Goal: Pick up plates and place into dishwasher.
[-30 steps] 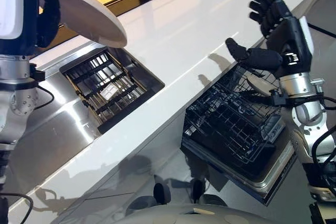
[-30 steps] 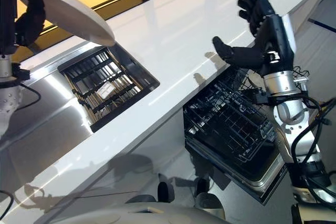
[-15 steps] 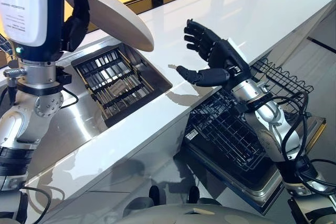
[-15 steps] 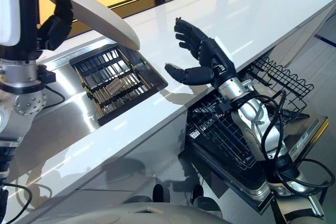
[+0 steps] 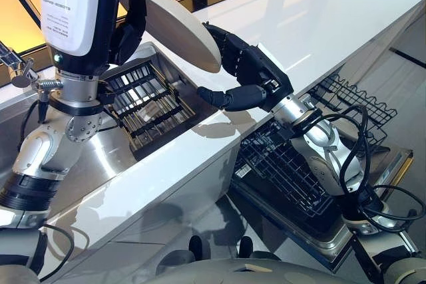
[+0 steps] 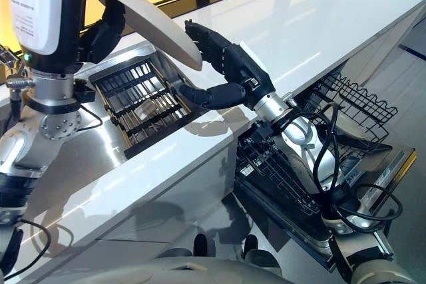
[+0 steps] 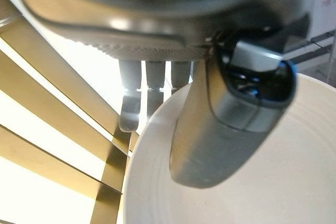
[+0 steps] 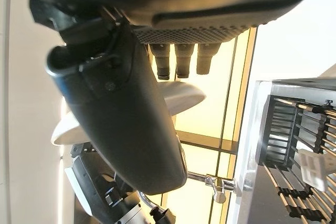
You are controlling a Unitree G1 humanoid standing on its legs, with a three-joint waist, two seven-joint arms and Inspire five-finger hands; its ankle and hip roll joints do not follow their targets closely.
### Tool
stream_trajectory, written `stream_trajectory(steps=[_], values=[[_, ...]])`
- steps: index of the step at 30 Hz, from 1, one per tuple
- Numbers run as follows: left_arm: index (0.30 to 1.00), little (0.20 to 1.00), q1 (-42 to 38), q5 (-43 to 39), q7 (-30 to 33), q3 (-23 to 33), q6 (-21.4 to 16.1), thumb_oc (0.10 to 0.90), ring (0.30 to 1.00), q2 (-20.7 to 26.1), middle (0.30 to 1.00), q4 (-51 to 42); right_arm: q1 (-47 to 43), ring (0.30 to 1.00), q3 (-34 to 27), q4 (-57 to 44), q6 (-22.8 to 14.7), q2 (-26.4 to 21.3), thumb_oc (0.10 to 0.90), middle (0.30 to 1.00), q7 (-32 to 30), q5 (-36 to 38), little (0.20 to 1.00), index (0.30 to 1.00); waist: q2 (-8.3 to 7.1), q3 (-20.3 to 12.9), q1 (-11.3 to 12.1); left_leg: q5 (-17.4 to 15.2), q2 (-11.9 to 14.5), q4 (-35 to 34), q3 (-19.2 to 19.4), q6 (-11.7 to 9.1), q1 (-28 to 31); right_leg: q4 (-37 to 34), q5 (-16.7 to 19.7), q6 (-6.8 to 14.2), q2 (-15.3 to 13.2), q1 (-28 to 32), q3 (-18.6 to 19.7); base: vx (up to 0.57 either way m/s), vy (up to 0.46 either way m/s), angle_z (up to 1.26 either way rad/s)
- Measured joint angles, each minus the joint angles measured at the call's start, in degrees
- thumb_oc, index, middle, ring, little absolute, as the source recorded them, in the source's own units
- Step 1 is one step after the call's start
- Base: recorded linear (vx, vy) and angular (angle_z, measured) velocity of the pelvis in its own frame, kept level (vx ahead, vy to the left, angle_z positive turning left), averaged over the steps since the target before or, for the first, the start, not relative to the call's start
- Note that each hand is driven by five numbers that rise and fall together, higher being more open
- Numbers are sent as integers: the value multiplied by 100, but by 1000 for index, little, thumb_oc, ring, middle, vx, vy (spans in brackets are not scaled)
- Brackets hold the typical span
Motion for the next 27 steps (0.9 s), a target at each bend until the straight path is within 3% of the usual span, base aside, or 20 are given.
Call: stream_trajectory(steps=[5,11,19,20,21,23,27], values=[[300,200,-1,-187,-38,-123,-68,100,300,-154,300,0,-32,900,68,1,37,28,800,900,-60,-25,900,900,0,0,7,4,-1,0,-20,0,0,0,0,0,-1,6,-2,0,0,0],[300,200,-1,-220,-196,-168,-77,100,300,-332,300,-5,-37,900,71,1,0,191,800,900,-434,-545,900,900,0,0,7,12,-1,0,-45,-5,0,0,0,0,1,12,-3,0,0,0],[300,200,-1,-348,-465,-192,-47,100,300,-518,300,-32,-38,900,69,0,-473,191,800,900,-1197,-1267,900,900,0,0,-24,12,-2,-1,-43,-5,0,0,0,0,1,9,2,0,0,0],[300,200,-1,-393,-490,-193,-35,100,300,-572,300,-32,-38,785,69,-1,-551,191,665,785,-1286,-1365,765,785,0,0,-29,12,-2,-1,-43,-5,0,0,0,0,1,9,2,0,0,0],[300,200,-1,-441,-496,-202,-28,100,300,-616,300,-32,-39,582,68,-1,-615,192,429,582,-1373,-1411,529,582,1,0,-28,12,-2,-1,-43,-5,0,0,0,0,1,9,3,0,0,0],[300,200,-1,-528,-524,-237,31,100,300,-646,300,-38,-39,300,65,-1,-689,192,100,300,-1487,-1469,200,300,1,0,-36,12,-1,-1,-44,-5,0,0,0,0,1,9,2,0,0,0],[300,200,-1,-613,-624,-263,93,100,300,-743,300,-43,-38,300,65,-1,-698,192,100,300,-1550,-1475,200,300,1,0,-43,12,-1,-1,-45,-5,0,0,0,0,1,10,2,0,0,0]])
